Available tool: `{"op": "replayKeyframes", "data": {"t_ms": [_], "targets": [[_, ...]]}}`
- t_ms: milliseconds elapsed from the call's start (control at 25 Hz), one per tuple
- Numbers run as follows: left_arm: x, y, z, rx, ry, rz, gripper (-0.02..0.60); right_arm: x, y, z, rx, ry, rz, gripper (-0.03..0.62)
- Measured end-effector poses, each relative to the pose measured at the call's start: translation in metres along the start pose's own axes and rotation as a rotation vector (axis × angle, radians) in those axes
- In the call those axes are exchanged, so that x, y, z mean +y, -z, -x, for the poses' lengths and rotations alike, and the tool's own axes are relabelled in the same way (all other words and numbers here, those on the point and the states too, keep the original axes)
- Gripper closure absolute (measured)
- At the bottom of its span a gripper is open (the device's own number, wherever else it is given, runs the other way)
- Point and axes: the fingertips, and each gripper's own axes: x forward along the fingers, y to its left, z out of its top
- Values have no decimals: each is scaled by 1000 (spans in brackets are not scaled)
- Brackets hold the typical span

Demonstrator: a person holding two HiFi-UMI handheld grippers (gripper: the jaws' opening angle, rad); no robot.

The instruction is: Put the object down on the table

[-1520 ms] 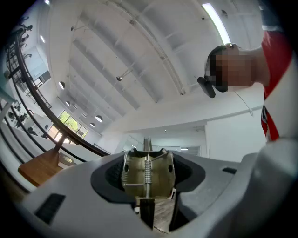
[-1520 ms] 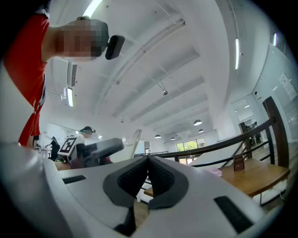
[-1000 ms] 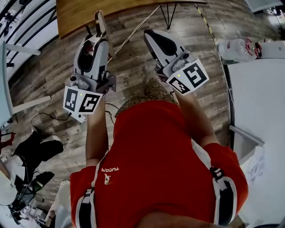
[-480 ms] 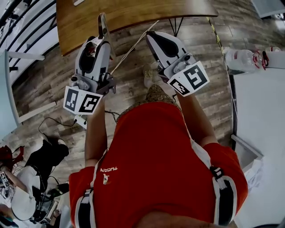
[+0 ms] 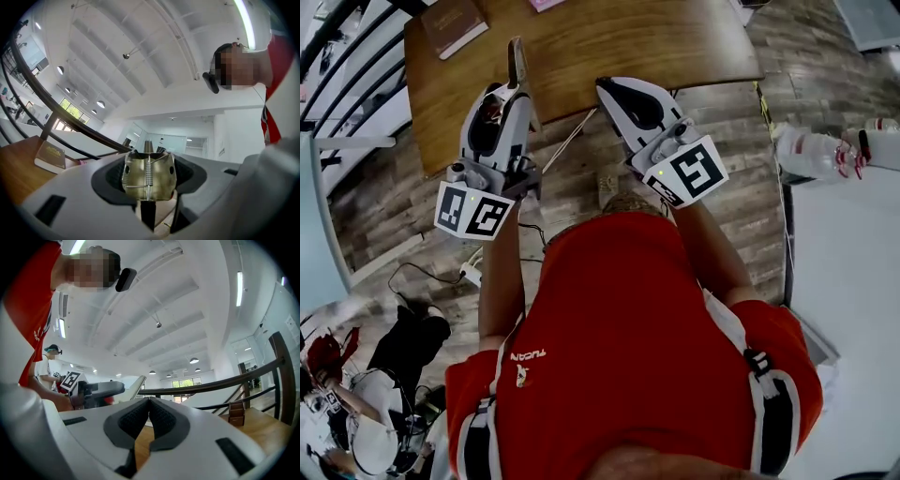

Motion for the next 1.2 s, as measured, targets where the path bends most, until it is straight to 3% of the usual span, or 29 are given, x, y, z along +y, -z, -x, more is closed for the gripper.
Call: {"op": "replayKeyframes", "data": {"t_ms": [400,720,1200], "targets": [[46,30,-75,88,-46,16,362,-77,16,-26,20,26,-26,569],[77,56,-108,194,-24,32,362,-98,28,-44,56,75,-23,569],[120,118,-146,423,-16,81,362,-116,59,-51,138,176,-46,569]]}}
